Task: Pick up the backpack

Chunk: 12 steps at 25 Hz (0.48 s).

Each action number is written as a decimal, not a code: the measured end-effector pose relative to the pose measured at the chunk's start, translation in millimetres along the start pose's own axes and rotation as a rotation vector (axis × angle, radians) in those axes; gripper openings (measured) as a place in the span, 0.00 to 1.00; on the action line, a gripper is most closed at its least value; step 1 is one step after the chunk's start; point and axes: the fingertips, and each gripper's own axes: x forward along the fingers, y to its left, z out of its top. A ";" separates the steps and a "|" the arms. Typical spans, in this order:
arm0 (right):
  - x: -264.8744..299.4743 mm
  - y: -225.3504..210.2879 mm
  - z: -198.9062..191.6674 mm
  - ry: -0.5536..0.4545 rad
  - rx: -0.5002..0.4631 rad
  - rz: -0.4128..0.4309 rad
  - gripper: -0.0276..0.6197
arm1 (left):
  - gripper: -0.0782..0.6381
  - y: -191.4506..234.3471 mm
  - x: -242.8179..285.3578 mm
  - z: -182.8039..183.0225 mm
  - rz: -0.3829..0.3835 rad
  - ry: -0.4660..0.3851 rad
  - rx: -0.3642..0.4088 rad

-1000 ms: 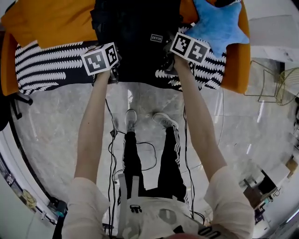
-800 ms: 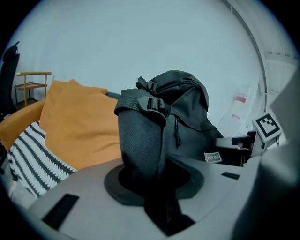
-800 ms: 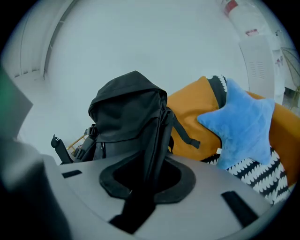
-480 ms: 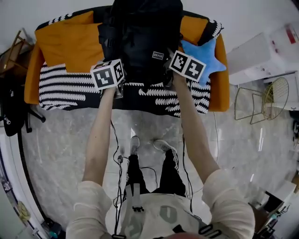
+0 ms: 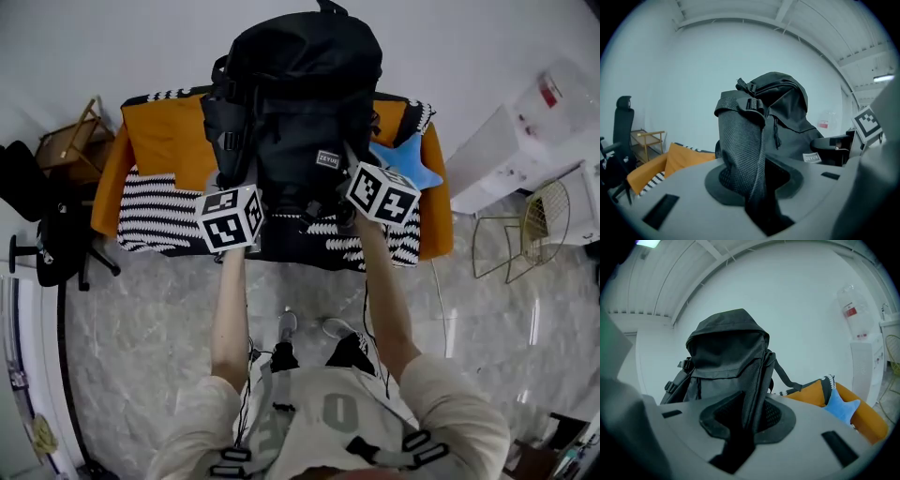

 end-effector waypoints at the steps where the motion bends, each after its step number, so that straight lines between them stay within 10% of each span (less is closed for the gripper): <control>1: -11.4 8.5 5.4 -0.016 -0.004 0.005 0.18 | 0.26 -2.0 -12.6 8.5 0.006 -0.014 0.018; 12: -134.5 71.2 -3.6 -0.120 -0.016 0.077 0.19 | 0.26 -19.9 -144.6 18.3 0.002 -0.103 0.075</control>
